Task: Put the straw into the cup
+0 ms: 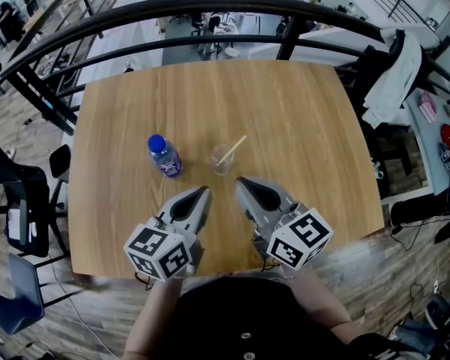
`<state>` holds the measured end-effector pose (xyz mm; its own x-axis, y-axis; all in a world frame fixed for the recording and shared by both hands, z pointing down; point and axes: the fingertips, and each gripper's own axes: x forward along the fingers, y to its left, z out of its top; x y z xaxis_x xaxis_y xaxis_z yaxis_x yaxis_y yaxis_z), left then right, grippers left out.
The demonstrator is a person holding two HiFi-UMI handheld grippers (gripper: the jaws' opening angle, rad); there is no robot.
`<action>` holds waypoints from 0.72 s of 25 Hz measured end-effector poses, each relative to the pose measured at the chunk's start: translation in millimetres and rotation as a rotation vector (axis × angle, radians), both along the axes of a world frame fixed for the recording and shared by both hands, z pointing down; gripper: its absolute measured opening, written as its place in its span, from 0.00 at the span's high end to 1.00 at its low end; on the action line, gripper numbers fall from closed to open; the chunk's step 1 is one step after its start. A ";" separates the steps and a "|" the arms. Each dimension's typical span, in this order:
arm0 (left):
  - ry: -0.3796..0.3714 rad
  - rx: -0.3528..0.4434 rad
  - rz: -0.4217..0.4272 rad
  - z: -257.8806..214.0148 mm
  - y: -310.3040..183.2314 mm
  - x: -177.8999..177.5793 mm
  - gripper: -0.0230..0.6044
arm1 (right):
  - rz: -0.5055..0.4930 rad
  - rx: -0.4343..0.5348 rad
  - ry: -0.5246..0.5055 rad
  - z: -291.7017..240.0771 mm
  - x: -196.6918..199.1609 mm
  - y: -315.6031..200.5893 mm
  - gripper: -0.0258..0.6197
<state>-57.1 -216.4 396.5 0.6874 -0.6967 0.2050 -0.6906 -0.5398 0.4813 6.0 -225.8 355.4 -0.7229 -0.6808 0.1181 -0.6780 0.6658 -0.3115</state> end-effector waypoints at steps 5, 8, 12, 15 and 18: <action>0.002 -0.003 0.001 0.1 -1.6 -1.3 0.94 | -0.005 -0.001 0.003 0.3 -2.9 -1.3 0.96; 0.002 -0.005 0.003 0.5 -1.0 -0.9 0.94 | -0.005 -0.002 0.002 0.2 -3.6 -0.9 0.96; 0.003 -0.007 0.008 1.1 -1.6 2.7 0.94 | -0.009 -0.006 0.001 1.4 -2.6 -1.5 0.96; 0.005 -0.009 0.011 1.4 -1.8 3.0 0.94 | -0.011 -0.008 0.001 2.3 -3.9 -1.7 0.96; 0.006 -0.010 0.012 1.9 -1.7 3.0 0.94 | -0.015 -0.008 0.005 3.1 -5.1 -1.2 0.96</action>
<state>-54.1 -218.1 398.4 0.6970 -0.6864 0.2078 -0.6812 -0.5431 0.4909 0.9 -227.0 358.5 -0.7327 -0.6686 0.1272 -0.6691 0.6736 -0.3139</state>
